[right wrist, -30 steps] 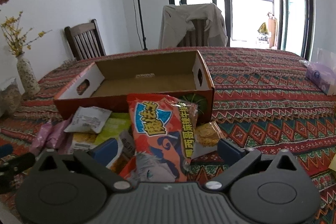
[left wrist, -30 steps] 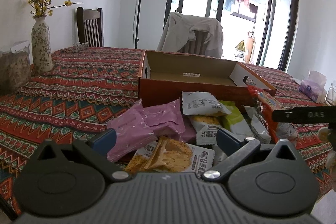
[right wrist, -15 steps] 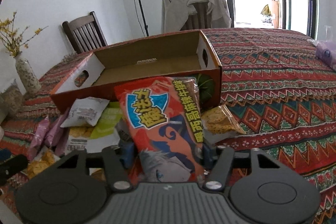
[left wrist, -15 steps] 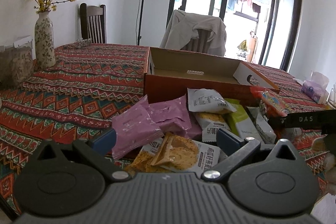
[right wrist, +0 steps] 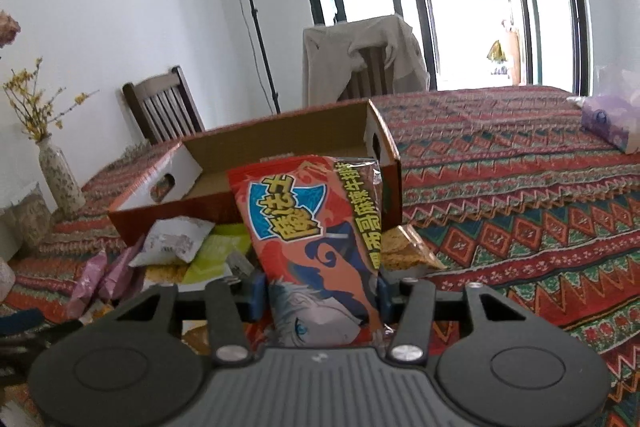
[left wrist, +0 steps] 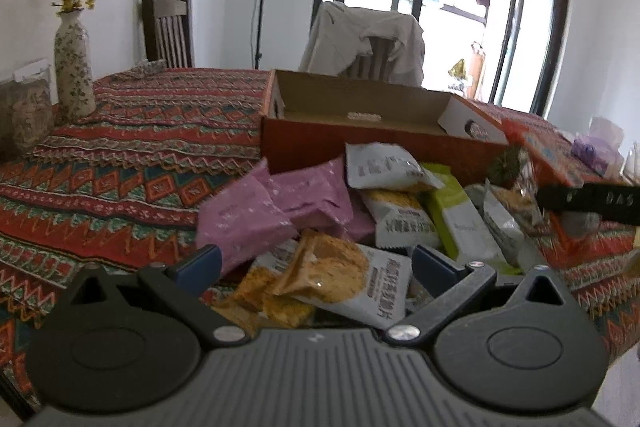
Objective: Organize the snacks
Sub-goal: 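Grasp the orange chip bag with the right gripper while the left gripper grasps the white cracker packet, then lift both packets and drop them into the cardboard box, opening both grippers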
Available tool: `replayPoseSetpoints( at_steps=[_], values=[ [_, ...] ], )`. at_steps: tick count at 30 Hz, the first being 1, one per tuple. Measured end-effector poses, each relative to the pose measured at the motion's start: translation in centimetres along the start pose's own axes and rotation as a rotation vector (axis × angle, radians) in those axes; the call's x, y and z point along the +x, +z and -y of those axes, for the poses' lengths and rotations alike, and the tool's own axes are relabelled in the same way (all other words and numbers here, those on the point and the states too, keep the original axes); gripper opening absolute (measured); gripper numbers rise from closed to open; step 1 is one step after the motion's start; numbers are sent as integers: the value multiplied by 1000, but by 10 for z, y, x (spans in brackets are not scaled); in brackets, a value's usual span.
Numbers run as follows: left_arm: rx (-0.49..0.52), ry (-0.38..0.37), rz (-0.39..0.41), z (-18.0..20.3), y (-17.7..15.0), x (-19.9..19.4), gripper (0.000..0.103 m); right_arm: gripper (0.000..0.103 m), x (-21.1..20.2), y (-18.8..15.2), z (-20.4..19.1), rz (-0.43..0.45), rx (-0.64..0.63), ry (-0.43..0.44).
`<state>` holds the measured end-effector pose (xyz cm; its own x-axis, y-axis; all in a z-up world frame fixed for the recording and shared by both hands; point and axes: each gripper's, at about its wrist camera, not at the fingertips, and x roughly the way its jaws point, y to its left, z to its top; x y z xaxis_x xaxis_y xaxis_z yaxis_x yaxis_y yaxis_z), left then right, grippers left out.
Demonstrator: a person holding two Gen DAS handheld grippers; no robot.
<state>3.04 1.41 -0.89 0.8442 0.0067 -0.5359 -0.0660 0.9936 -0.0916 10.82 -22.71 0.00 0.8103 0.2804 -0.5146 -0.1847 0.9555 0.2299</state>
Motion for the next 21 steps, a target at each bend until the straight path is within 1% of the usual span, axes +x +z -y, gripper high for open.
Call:
replayPoseSetpoints(
  at_steps=[6,13,15,17,19,21],
  values=[
    [60,-1,-50,14,-9,17,103,49,-13,-12,-5,39,-32,0],
    [82,14,-60,20,-11,27,102,49,-17,-20,-7,36,-48,17],
    [58,9,-55,18,-10,28,97,49,-17,-21,-7,34,-48,21],
    [44,-1,-52,15,-9,28,94,49,-17,-22,-7,32,-47,24],
    [57,5,-56,16,-9,29,89,49,-18,-23,-7,30,-45,25],
    [73,14,-61,18,-9,31,88,49,-17,-24,-7,27,-43,27]
  ],
)
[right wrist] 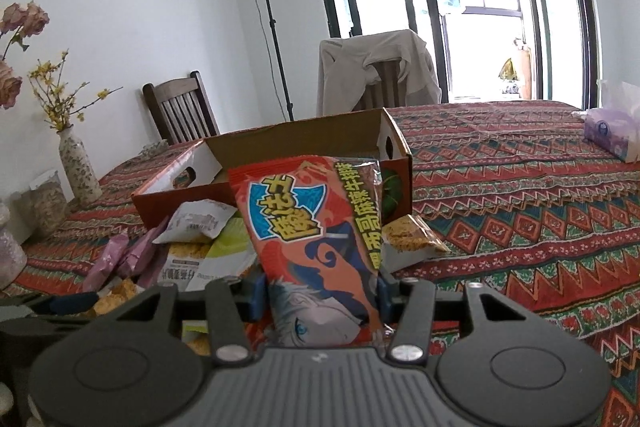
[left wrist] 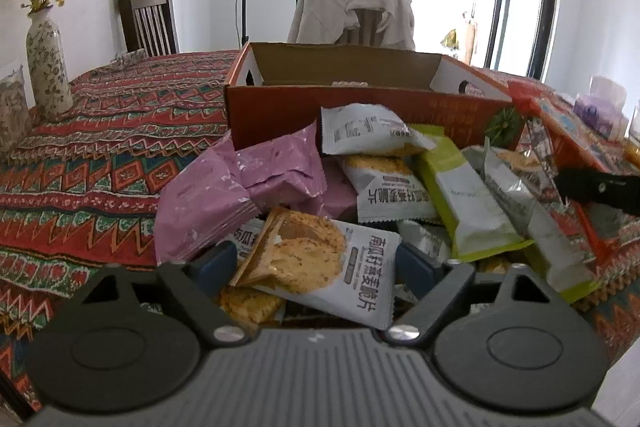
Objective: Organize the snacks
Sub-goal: 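Lift both packets and drop them into the cardboard box, opening both grippers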
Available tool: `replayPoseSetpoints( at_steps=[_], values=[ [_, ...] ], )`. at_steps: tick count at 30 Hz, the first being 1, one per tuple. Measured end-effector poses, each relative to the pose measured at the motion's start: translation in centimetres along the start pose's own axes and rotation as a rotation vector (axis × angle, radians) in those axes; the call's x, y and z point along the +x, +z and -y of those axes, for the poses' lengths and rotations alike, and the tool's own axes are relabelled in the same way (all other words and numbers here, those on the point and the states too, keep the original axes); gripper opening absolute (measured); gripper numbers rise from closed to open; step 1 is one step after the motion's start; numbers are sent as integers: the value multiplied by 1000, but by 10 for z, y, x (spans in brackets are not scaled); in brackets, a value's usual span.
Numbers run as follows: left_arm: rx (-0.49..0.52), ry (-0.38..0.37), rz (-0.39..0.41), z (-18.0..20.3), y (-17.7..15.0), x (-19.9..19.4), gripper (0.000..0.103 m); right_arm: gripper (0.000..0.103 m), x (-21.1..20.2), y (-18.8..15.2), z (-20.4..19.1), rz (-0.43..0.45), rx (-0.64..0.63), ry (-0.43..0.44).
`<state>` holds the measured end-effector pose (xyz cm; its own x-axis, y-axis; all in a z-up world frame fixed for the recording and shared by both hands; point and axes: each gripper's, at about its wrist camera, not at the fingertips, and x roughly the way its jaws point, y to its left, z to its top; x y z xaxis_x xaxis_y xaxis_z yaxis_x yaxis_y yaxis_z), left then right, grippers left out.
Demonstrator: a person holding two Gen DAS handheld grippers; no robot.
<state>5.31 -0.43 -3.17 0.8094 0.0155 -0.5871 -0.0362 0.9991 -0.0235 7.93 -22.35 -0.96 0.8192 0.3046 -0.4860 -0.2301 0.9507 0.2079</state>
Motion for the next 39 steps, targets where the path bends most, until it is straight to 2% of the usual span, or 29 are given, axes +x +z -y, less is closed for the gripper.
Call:
replayPoseSetpoints(
  at_steps=[5,11,16,23,30,39],
  values=[
    [30,15,8,5,-2,1,84,50,-1,-3,1,-2,5,3],
    [69,6,31,11,-5,-2,71,50,-2,-5,3,-8,14,2],
    [111,16,62,16,-10,-8,70,50,-5,-6,4,-6,17,1],
    [121,-15,119,17,-7,-27,70,50,-6,-6,4,2,17,4],
    [113,-36,205,18,17,-44,70,50,-5,6,1,34,7,7],
    [87,-25,289,18,75,-34,70,50,13,54,-5,110,-41,-7]
  ],
)
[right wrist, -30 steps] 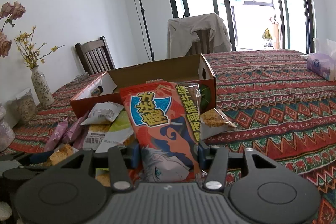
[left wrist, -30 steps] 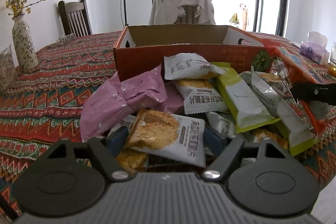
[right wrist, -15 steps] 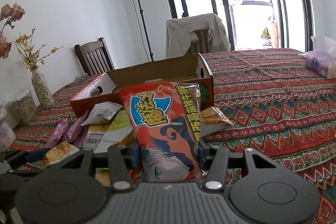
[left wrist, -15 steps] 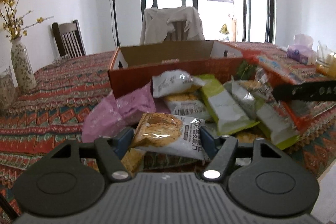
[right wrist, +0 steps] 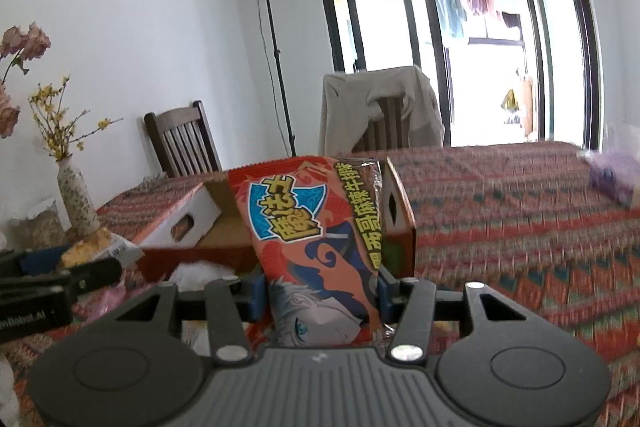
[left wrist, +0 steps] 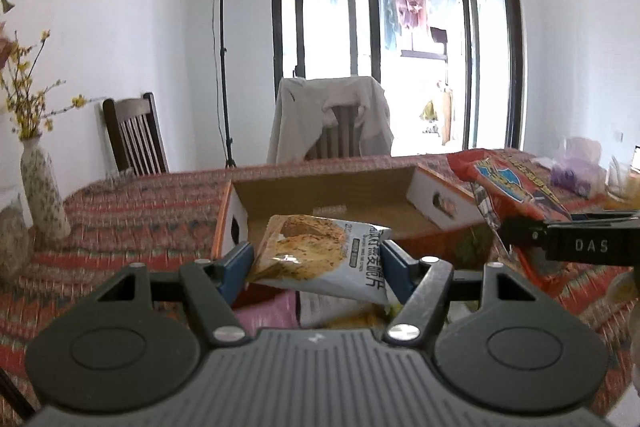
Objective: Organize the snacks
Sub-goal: 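Lift both packets and drop them into the cardboard box, opening both grippers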
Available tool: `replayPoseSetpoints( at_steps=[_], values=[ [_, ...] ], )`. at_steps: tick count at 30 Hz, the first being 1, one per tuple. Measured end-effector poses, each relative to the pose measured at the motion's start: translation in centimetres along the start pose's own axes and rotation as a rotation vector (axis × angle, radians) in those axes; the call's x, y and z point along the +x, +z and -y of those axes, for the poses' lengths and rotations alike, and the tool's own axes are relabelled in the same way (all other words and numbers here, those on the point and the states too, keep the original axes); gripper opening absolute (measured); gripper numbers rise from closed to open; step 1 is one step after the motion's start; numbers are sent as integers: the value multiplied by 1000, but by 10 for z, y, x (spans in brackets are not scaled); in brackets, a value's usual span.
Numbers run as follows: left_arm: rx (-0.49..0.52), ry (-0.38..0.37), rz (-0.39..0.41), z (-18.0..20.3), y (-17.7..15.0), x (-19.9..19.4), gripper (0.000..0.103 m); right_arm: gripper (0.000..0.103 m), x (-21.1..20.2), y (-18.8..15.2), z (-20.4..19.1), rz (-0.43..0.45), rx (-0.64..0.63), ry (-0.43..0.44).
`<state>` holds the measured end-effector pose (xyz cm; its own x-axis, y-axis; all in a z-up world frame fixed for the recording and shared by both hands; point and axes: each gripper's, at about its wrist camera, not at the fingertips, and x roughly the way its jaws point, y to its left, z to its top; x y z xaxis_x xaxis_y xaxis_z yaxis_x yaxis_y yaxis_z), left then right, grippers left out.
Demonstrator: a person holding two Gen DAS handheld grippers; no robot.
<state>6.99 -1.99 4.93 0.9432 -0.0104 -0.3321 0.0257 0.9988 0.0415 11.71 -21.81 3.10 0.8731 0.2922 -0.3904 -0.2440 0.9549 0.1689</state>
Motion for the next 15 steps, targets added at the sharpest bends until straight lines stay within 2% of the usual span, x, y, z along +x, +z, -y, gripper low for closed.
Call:
replayPoseSetpoints(
  at_steps=[8,11,15],
  values=[
    [-69,47,-32,-9,45,61,70,50,51,56,4,4,-5,-18],
    [-100,65,-76,-13,56,89,70,50,81,74,6,-15,-5,-29],
    [-113,107,-148,-17,60,126,70,50,124,87,8,-81,10,-33]
  ],
)
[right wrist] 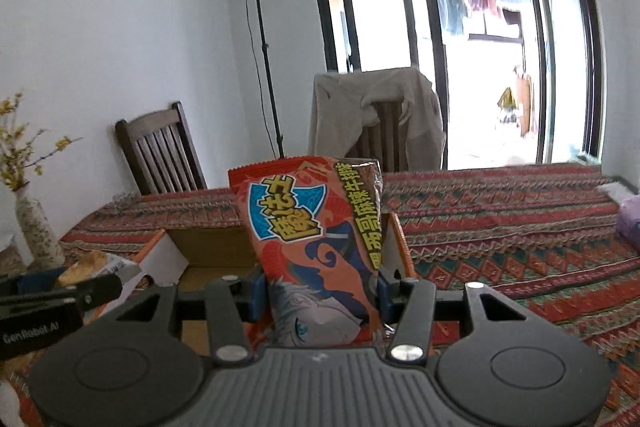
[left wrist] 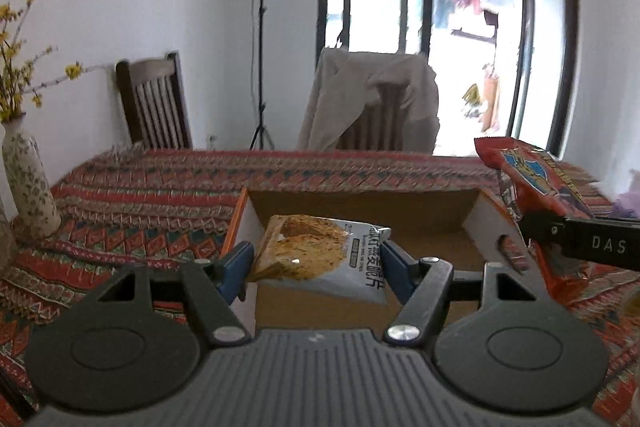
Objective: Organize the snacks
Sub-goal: 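Lift both packets and drop them into the cardboard box, opening both grippers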
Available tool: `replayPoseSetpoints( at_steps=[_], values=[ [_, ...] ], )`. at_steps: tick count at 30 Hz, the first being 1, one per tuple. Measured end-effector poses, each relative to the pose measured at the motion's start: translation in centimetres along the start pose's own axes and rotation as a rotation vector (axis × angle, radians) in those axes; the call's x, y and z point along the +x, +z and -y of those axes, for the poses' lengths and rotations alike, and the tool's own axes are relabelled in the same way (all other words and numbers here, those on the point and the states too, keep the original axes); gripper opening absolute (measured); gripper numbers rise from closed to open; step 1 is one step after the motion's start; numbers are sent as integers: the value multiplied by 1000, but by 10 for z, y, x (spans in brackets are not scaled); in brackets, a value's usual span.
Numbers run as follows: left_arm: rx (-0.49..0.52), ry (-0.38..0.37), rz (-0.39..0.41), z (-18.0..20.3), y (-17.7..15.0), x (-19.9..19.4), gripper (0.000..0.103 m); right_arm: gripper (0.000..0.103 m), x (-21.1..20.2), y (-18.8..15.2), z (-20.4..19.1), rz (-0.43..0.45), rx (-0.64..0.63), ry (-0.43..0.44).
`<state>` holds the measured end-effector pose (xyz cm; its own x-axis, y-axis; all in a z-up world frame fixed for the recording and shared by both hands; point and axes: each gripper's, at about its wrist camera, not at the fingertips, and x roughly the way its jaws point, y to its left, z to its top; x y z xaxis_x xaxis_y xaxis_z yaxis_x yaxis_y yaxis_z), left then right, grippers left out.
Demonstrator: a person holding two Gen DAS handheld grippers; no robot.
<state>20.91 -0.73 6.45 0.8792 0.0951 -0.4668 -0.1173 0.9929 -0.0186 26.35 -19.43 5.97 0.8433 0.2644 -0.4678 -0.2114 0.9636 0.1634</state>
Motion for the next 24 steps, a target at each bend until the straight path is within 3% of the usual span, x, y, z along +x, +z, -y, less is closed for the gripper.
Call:
replayPoseSetpoints(
  at_steps=[6,10,12,13,15,20,24],
  values=[
    [-45,33,-116,-8,-8,44,71,50,54,-9,-4,-114,18,-35],
    [-48,41,-151,-14,-17,57,71,50,75,-22,-5,-174,20,-63],
    [-57,28,-149,-18,-20,55,78,52,76,-27,-6,-191,7,-72],
    [-61,20,-139,-20,-21,53,83,60,74,-28,-6,-188,2,-75],
    [-73,17,-103,-26,-21,42,101,87,64,-29,-3,-159,6,-59],
    [-88,-22,-45,-32,-21,14,103,103,25,-30,1,-86,0,-10],
    [-81,-47,12,-34,-28,-15,103,103,-10,-38,-2,-34,-43,11]
  ],
)
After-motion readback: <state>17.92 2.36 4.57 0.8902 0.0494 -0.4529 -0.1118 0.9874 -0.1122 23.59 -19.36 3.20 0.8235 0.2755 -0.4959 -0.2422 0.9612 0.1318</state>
